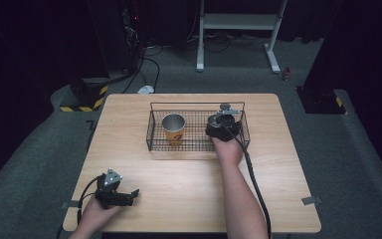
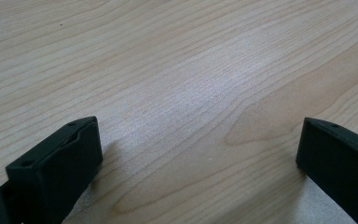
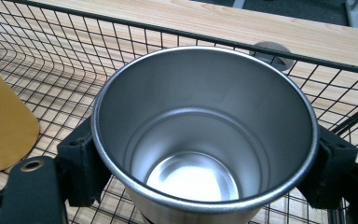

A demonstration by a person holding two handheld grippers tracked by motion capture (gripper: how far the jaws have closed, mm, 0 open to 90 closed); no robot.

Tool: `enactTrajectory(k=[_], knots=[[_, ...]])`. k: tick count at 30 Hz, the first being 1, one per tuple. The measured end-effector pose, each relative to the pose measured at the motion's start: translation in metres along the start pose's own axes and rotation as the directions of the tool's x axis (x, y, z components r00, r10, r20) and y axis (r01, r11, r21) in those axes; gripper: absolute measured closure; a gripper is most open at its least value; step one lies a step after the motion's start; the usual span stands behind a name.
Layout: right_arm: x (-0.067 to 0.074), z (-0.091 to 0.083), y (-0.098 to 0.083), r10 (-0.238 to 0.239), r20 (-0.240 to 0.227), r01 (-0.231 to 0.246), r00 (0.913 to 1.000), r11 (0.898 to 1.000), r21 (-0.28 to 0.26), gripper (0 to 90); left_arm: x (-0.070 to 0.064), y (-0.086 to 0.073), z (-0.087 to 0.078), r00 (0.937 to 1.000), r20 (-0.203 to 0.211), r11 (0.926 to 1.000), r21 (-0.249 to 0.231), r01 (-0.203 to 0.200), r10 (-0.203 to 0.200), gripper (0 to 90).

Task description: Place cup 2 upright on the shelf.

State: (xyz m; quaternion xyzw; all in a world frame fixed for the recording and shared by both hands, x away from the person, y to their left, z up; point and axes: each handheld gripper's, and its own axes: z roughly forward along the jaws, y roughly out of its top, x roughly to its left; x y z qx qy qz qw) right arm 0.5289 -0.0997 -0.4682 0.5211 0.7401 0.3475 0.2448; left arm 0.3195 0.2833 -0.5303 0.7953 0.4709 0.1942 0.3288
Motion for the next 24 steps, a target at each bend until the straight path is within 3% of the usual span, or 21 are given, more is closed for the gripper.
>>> enactTrajectory(k=[24], knots=[[-0.0001,-0.0002,-0.0020,-0.008,-0.023,0.010,0.9997,0.997,0.079,18.3,-0.0001,0.0000,0.0000,1.0000,0.000,1.0000,0.000,0.000,0.000,0.5]])
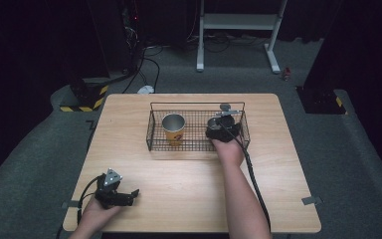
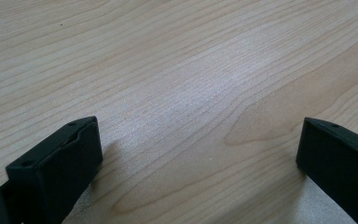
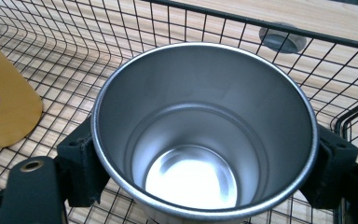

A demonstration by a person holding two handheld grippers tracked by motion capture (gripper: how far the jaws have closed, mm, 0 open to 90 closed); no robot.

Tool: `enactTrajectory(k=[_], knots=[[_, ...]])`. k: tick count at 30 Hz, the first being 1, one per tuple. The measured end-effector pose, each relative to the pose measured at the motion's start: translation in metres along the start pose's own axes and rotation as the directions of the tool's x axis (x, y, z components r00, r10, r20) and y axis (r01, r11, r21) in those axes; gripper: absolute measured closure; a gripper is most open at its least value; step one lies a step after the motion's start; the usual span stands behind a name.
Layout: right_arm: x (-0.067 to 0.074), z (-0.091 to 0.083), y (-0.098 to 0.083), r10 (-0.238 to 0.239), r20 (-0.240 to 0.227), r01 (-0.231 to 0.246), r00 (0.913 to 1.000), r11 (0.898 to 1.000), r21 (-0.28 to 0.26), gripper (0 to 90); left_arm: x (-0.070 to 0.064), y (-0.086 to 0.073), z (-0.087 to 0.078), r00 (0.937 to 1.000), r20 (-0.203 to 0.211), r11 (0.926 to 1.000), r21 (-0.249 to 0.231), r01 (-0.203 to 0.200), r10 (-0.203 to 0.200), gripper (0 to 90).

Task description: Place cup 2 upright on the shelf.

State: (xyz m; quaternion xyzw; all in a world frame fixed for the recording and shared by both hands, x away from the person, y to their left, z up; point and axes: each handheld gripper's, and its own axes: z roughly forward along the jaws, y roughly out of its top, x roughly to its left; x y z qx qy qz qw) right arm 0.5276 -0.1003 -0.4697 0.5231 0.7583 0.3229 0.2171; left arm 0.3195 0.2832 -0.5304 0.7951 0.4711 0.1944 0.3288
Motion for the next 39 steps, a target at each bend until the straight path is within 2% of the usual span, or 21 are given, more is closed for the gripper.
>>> enactTrajectory(k=[9,14,21,28,39], knots=[[-0.002,-0.003,0.001,-0.010,-0.003,0.011,0.9999,1.000,0.014,15.4,0.000,0.000,0.000,1.0000,0.000,1.0000,0.000,0.000,0.000,0.5],[0.000,-0.006,0.002,-0.011,-0.006,0.011,0.9999,1.000,0.011,10.6,0.000,0.000,0.000,1.0000,0.000,1.0000,0.000,0.000,0.000,0.5],[0.001,-0.015,0.005,-0.001,-0.009,0.000,1.0000,0.999,-0.038,9.1,0.000,0.000,0.000,1.0000,-0.001,1.0000,0.001,0.000,0.000,0.5],[0.002,-0.030,0.006,-0.019,-0.011,0.018,0.9998,0.996,-0.089,9.0,0.000,0.000,0.000,1.0000,-0.003,1.0000,0.000,0.001,-0.001,0.5],[0.003,-0.047,0.003,-0.009,-0.028,0.006,0.9996,0.992,-0.129,9.1,0.000,0.000,0.000,1.0000,-0.003,1.0000,0.000,0.002,-0.002,0.5]])
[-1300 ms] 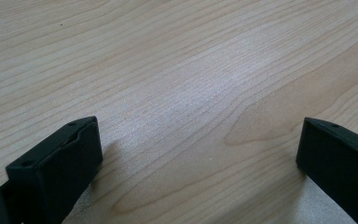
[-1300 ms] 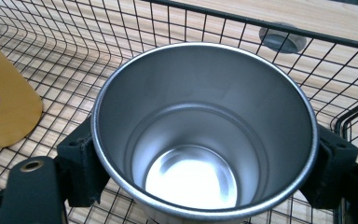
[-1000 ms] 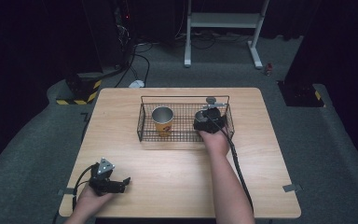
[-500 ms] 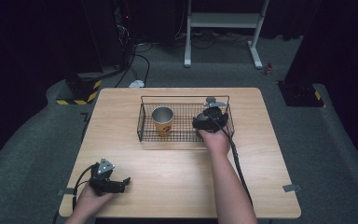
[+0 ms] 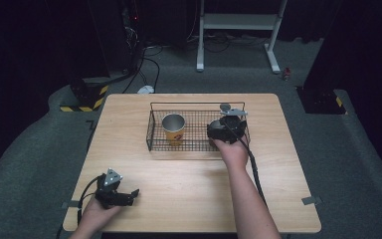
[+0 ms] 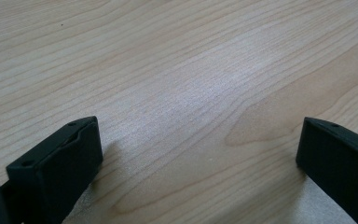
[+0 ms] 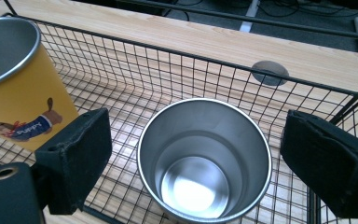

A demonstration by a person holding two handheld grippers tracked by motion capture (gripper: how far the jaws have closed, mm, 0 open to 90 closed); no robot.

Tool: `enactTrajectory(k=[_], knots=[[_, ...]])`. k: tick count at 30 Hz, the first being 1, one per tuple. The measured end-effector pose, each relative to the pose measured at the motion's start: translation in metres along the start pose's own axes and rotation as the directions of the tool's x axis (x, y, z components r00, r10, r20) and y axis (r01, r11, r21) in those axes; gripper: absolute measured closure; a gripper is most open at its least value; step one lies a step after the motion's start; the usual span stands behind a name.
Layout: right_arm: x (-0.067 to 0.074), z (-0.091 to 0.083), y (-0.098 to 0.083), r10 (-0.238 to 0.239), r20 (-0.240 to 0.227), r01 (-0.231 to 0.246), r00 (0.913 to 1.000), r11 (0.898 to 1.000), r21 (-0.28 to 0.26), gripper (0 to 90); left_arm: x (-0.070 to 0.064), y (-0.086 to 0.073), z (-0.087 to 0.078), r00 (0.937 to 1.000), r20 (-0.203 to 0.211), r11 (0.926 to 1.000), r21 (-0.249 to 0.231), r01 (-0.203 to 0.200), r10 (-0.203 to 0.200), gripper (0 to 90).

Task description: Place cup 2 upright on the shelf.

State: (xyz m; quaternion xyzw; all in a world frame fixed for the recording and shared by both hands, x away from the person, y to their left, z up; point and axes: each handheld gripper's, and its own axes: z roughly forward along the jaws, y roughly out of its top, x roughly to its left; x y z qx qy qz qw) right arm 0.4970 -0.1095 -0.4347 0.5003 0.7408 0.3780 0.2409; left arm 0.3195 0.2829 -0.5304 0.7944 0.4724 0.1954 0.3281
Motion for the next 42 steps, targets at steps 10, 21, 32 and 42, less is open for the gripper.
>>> enactTrajectory(k=[10,21,32,42], knots=[[-0.005,-0.012,-0.014,0.007,0.000,-0.007,1.0000,1.000,-0.025,9.1,0.000,0.000,0.000,1.0000,-0.003,1.0000,-0.001,0.002,-0.002,0.6],[-0.011,-0.036,-0.035,0.011,-0.004,-0.011,0.9999,0.998,-0.058,9.1,0.000,0.000,0.000,1.0000,-0.003,1.0000,-0.002,0.001,-0.001,0.6],[-0.015,-0.061,-0.069,0.010,0.024,-0.009,0.9997,0.999,-0.047,10.6,-0.001,0.000,0.000,1.0000,-0.006,1.0000,-0.001,0.006,-0.006,0.6],[-0.031,-0.077,-0.122,0.004,0.032,-0.004,0.9995,1.000,0.020,11.1,-0.001,-0.001,0.000,0.9999,-0.010,1.0000,0.000,0.008,-0.008,0.6]])
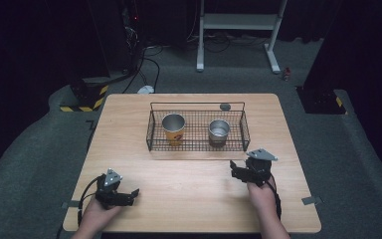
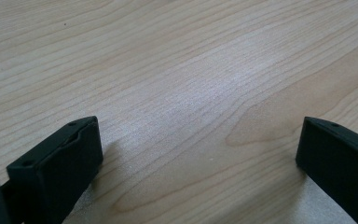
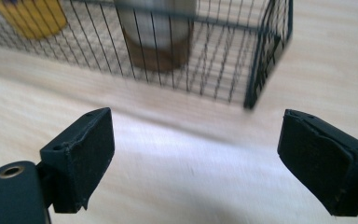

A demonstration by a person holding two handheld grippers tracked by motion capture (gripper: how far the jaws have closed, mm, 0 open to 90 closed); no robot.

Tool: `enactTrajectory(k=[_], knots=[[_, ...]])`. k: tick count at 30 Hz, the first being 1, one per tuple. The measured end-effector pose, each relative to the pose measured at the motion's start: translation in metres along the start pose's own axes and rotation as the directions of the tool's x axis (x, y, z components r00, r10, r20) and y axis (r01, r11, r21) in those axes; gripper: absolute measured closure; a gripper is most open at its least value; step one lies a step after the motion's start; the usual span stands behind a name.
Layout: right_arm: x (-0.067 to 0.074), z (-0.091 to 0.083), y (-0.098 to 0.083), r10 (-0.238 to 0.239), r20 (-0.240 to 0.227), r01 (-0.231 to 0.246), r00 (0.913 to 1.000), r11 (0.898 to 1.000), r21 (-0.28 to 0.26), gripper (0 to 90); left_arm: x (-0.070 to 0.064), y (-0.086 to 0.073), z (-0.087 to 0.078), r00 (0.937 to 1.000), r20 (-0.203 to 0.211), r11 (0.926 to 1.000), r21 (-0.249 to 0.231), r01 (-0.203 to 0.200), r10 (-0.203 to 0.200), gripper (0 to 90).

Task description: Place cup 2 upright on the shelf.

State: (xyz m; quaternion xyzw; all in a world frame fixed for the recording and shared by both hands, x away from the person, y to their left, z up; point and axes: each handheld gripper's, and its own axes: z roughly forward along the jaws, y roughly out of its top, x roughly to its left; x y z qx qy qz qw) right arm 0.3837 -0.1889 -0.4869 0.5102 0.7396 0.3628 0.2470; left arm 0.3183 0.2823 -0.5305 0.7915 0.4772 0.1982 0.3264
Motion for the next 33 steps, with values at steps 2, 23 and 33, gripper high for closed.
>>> enactTrajectory(k=[2,23,33], knots=[[-0.002,-0.002,-0.009,0.005,0.001,-0.005,1.0000,1.000,0.007,11.3,0.000,0.000,0.000,1.0000,-0.001,1.0000,0.000,0.000,0.000,0.7],[-0.005,-0.005,-0.052,0.001,0.030,-0.004,0.9995,0.992,0.125,13.4,-0.001,-0.001,0.000,0.9999,-0.009,0.9999,-0.010,0.009,-0.009,0.3],[-0.002,-0.004,-0.051,-0.004,0.025,0.001,0.9997,0.993,0.121,13.8,-0.001,-0.002,-0.001,0.9995,-0.023,0.9997,-0.008,0.023,-0.023,0.2]])
